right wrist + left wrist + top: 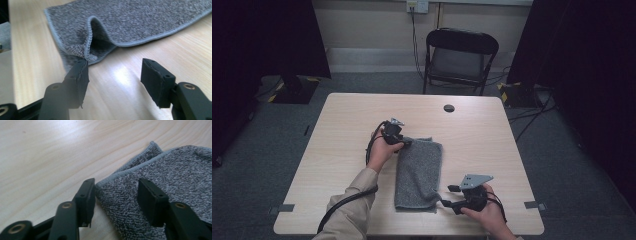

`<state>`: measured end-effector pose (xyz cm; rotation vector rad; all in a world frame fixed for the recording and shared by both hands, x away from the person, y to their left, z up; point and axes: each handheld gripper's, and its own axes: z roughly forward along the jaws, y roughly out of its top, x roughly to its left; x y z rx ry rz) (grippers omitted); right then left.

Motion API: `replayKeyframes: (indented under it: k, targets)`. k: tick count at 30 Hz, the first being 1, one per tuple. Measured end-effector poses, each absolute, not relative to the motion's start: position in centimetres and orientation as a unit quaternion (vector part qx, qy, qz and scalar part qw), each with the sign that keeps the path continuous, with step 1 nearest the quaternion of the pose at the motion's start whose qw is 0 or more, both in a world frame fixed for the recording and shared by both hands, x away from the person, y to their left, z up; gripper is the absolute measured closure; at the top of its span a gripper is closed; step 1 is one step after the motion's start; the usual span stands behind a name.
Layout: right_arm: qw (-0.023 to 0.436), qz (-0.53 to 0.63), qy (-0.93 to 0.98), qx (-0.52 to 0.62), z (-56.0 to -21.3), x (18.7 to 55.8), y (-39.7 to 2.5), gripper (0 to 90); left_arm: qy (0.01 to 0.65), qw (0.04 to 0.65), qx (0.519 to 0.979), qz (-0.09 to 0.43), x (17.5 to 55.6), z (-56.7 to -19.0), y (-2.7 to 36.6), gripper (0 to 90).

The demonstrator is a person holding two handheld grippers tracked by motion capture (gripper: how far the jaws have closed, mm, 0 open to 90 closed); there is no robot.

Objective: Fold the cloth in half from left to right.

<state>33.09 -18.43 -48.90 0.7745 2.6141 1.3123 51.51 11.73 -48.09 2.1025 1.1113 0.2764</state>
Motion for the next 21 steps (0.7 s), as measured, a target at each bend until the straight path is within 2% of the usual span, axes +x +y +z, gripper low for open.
replayKeyframes:
  k: [1, 2, 4, 7, 16, 21]
  targets:
    - [0.059, 0.432, 0.865, 0.249, -48.7, 32.8, -18.5, 38.4, 0.431, 0.365, 0.818, 0.111, 51.5, -48.2, 11.8, 65.7]
    - [0.059, 0.432, 0.865, 0.249, -48.7, 32.8, -18.5, 38.4, 0.432, 0.363, 0.818, 0.112, 51.5, -48.3, 11.9, 65.7]
    - [0.064, 0.428, 0.868, 0.245, -48.5, 32.5, -18.9, 38.1, 0.441, 0.374, 0.811, 0.094, 51.5, -48.5, 12.1, 83.3]
    - [0.065, 0.428, 0.865, 0.256, -48.5, 32.3, -19.9, 37.9, 0.444, 0.375, 0.81, 0.076, 51.3, -48.6, 12.2, 86.4]
    - [0.078, 0.427, 0.853, 0.288, -48.7, 33.0, -22.1, 38.3, 0.39, 0.394, 0.832, 0.021, 48.4, -47.8, 11.8, 87.6]
    - [0.082, 0.426, 0.851, 0.297, -48.7, 33.6, -21.9, 38.5, 0.379, 0.409, 0.83, 0.019, 46.7, -47.9, 12.2, 87.1]
